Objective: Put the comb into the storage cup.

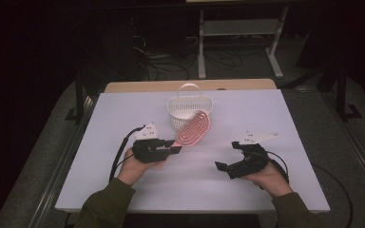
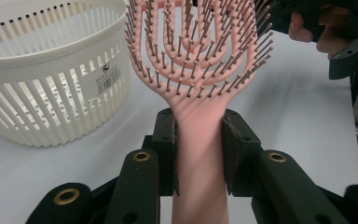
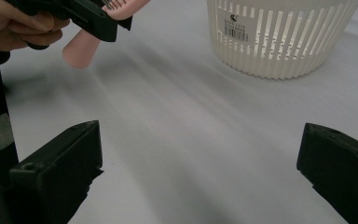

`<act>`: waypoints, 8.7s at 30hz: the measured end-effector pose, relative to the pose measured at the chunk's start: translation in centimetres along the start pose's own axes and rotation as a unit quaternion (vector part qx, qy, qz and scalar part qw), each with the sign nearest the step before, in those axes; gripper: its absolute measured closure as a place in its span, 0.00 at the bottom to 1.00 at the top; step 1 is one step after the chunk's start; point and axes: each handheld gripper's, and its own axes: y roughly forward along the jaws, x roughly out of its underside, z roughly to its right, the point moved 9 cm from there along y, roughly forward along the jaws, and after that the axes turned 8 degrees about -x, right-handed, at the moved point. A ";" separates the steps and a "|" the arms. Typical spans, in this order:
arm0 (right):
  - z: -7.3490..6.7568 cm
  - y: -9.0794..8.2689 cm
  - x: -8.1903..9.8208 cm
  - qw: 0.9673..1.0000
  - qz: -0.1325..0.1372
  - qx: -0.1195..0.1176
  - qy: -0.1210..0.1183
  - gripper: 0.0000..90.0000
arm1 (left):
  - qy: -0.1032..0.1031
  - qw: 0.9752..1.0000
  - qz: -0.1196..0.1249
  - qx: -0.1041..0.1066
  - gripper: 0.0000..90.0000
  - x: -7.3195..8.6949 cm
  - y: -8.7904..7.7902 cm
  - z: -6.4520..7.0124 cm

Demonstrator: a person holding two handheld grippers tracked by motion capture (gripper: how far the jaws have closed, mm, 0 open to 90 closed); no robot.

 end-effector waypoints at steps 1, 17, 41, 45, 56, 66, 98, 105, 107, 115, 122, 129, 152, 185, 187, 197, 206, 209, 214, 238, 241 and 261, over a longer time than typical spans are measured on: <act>0.0 0.1 -0.1 1.000 0.000 -0.001 0.000 0.00 | -0.001 1.000 0.001 0.001 0.78 0.0 0.0 0.0; -0.2 1.2 -2.1 1.000 0.011 -0.015 0.000 0.00 | -0.003 1.000 0.002 -0.005 0.78 0.3 0.2 0.4; -0.1 2.0 -3.4 0.999 0.022 -0.021 0.020 0.00 | -0.008 1.000 0.005 -0.010 0.78 0.3 0.2 0.0; -0.2 2.1 -3.7 0.999 0.023 -0.023 0.020 0.00 | -0.005 1.000 0.006 -0.010 0.78 0.3 0.1 0.1; -0.4 3.0 -5.1 0.999 0.028 -0.029 0.017 0.00 | -0.006 1.000 0.011 -0.014 0.78 0.2 -0.1 -0.1; -0.4 3.3 -6.3 0.998 0.037 -0.037 0.019 0.00 | -0.009 1.000 0.014 -0.021 0.78 0.3 -0.1 -0.2; -0.4 5.3 -8.8 0.996 0.058 -0.052 0.030 0.00 | 0.002 0.999 0.021 -0.028 0.78 0.6 0.0 0.6; -0.5 5.7 -8.5 0.996 0.055 -0.054 0.037 0.01 | 0.005 0.999 0.024 -0.028 0.78 0.7 0.2 1.0; -0.4 5.6 -8.5 0.996 0.056 -0.053 0.038 0.02 | 0.007 0.999 0.024 -0.029 0.78 0.7 0.3 1.1; -0.4 5.6 -8.6 0.996 0.062 -0.052 0.048 0.09 | 0.009 0.999 0.024 -0.030 0.78 0.7 0.5 1.4; -0.3 5.7 -8.6 0.995 0.065 -0.052 0.053 0.15 | 0.008 0.999 0.025 -0.030 0.78 0.7 0.5 1.5; -0.3 5.9 -8.5 0.994 0.066 -0.059 0.067 0.21 | 0.008 0.999 0.027 -0.035 0.78 0.7 0.5 1.4; -0.4 6.0 -8.5 0.989 0.073 -0.083 0.094 0.46 | 0.018 0.998 0.024 -0.046 0.78 0.9 0.8 1.2; -0.9 5.5 -8.8 0.982 0.087 -0.130 0.110 0.67 | 0.028 0.999 0.015 -0.035 0.79 1.3 1.2 1.4; -1.0 5.5 -8.9 0.981 0.090 -0.133 0.112 0.68 | 0.028 0.999 0.016 -0.034 0.79 1.3 1.2 1.4; -1.3 5.4 -9.0 0.979 0.097 -0.140 0.109 0.69 | 0.027 0.999 0.015 -0.030 0.79 1.3 1.2 1.4; -1.4 5.3 -9.1 0.980 0.098 -0.139 0.107 0.70 | 0.024 0.999 0.019 -0.029 0.77 1.3 1.2 1.4; -1.2 5.3 -9.0 0.982 0.096 -0.131 0.101 0.70 | 0.023 0.999 0.024 -0.030 0.75 1.1 1.1 1.3; -1.2 5.2 -9.1 0.982 0.099 -0.129 0.100 0.70 | 0.020 0.999 0.022 -0.029 0.72 1.2 1.1 1.1; -0.5 4.6 -9.1 0.983 0.107 -0.113 0.095 0.70 | 0.019 0.999 -0.016 0.025 0.41 2.0 0.9 1.3; -0.4 4.5 -9.2 0.984 0.107 -0.110 0.093 0.70 | 0.020 0.999 -0.018 0.027 0.37 2.0 0.7 1.3; -0.1 4.0 -9.3 0.983 0.115 -0.106 0.091 0.70 | 0.009 0.999 -0.035 -0.010 0.12 3.3 -2.2 -1.5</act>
